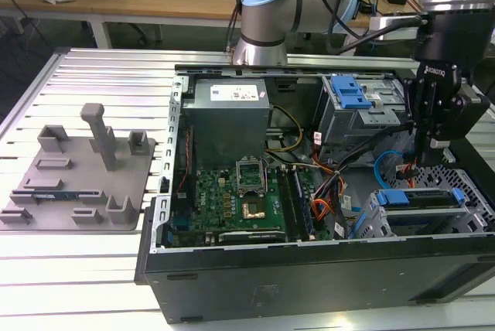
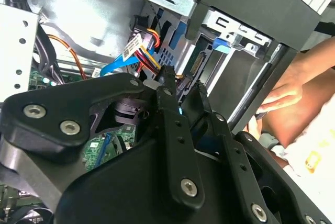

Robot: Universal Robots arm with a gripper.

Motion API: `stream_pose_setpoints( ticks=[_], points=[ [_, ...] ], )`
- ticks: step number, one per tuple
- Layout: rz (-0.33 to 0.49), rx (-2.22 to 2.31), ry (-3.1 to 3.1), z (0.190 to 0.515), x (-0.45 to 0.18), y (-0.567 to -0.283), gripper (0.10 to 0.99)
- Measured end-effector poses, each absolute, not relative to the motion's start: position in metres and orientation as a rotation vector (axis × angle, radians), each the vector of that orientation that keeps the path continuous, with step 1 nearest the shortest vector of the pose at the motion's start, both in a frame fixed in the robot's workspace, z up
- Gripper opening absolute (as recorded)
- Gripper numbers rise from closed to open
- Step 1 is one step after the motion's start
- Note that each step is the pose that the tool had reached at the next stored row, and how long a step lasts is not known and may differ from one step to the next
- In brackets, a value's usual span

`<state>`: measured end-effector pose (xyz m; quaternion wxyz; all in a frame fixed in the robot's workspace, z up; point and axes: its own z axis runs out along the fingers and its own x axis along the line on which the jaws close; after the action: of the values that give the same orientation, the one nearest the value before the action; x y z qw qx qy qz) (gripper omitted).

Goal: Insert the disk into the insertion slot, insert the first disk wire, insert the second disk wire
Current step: 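Insert the first disk wire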

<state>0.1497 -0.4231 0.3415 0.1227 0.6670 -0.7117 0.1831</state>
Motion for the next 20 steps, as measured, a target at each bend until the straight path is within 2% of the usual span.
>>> stream_pose_setpoints(
  ticks=[12, 20],
  points=[
    [0.546, 1.955, -2.063, 0.3371, 0.1505, -0.4188, 0.322],
    [0.585, 1.946, -2.054, 0.3367, 0.1500, -0.4183, 0.322]
  ],
)
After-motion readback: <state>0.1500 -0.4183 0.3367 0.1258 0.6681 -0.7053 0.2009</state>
